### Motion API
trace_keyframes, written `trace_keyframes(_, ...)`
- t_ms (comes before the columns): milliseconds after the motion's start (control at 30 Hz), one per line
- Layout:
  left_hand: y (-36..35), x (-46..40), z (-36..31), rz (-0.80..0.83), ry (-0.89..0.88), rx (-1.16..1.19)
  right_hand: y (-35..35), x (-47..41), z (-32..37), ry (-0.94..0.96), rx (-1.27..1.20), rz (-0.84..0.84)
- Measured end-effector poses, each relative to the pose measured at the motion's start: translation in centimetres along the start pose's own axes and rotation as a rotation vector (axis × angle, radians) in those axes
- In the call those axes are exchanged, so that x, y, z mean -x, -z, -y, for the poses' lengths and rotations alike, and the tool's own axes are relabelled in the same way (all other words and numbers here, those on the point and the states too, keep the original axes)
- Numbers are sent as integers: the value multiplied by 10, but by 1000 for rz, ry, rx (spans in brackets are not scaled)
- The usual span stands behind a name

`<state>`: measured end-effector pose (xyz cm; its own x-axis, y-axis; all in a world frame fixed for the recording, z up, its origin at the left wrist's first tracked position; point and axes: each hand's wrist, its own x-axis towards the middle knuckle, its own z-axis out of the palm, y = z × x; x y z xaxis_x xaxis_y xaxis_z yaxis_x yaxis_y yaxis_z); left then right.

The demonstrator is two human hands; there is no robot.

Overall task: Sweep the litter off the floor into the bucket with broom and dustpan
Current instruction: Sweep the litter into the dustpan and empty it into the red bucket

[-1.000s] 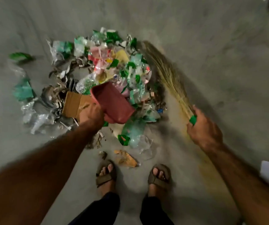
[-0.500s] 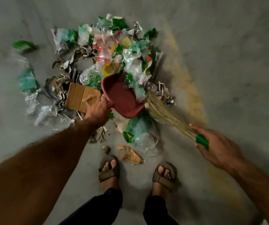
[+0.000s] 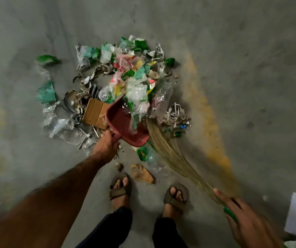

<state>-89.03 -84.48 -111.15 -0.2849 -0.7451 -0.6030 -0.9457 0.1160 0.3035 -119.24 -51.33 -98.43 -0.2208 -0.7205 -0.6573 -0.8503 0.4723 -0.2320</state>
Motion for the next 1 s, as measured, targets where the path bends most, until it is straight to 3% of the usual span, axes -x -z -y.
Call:
trace_keyframes(133,-11,11,14,16,50,6,-13,15,-4,-22,17,80)
trace_keyframes(300,-27,15,28,8,88,18,-8,11,-2,200,62,103)
trace_keyframes(367,-33,12,33,10,103,43,-9,8,-2,128,3,154)
trace_keyframes(500,-42,7,34,14,161,76,-21,12,2,68,85,54)
trace_keyframes(567,-44,6,31,10,194,98,-14,13,6,18,37,178)
trace_keyframes(633,-44,6,30,18,198,116,-10,13,9,69,27,258)
trace_keyframes(800,-38,10,31,-9,152,147,-15,16,16,110,222,170)
trace_keyframes(833,-35,14,32,-14,139,148,-10,20,21,114,232,216)
trace_keyframes(900,-27,26,34,-20,121,161,3,28,25,217,301,170)
trace_keyframes(1000,-8,60,35,-32,113,206,33,57,39,127,125,311)
